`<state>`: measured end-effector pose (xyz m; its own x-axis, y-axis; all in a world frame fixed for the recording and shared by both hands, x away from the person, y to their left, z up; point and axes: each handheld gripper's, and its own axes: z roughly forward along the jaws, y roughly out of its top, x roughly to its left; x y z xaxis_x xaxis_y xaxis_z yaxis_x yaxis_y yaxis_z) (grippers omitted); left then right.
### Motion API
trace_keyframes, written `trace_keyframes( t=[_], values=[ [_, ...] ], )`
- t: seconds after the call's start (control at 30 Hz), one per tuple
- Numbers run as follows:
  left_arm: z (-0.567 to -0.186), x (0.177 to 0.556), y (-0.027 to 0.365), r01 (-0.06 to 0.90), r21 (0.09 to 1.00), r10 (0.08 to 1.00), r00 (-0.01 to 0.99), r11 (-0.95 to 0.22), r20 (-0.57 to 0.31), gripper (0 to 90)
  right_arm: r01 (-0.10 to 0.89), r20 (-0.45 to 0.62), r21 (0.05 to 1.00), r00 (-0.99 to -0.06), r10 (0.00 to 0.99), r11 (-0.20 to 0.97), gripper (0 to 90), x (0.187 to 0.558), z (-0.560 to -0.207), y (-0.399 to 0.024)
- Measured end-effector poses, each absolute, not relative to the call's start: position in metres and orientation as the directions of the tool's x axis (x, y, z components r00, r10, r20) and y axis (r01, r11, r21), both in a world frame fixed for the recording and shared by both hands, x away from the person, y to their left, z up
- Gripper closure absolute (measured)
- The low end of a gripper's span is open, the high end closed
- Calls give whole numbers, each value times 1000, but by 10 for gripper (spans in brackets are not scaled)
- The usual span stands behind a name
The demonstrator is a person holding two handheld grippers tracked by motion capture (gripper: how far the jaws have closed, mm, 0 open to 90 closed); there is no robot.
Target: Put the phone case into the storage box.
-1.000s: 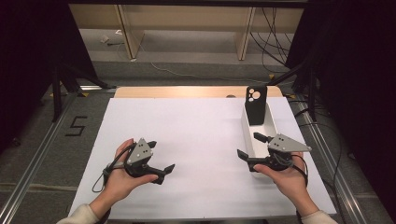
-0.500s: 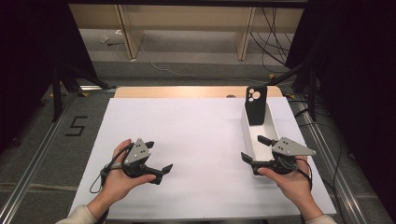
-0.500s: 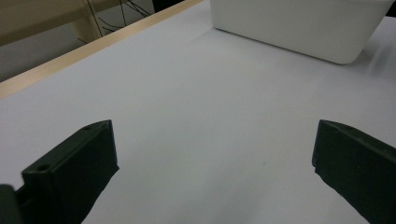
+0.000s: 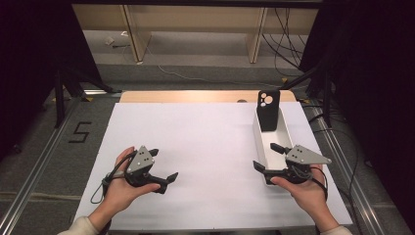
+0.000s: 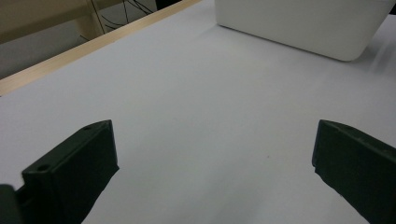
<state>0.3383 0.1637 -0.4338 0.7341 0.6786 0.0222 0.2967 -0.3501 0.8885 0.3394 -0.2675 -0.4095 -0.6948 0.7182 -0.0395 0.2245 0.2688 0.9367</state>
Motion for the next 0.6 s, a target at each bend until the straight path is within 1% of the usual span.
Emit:
trace_keyframes(
  t=[0.6],
  values=[
    [-435,340,164,297,888,681,732,-352,26,0,224,-32,940,-696,718,258,156,339,-411,-269]
  ],
)
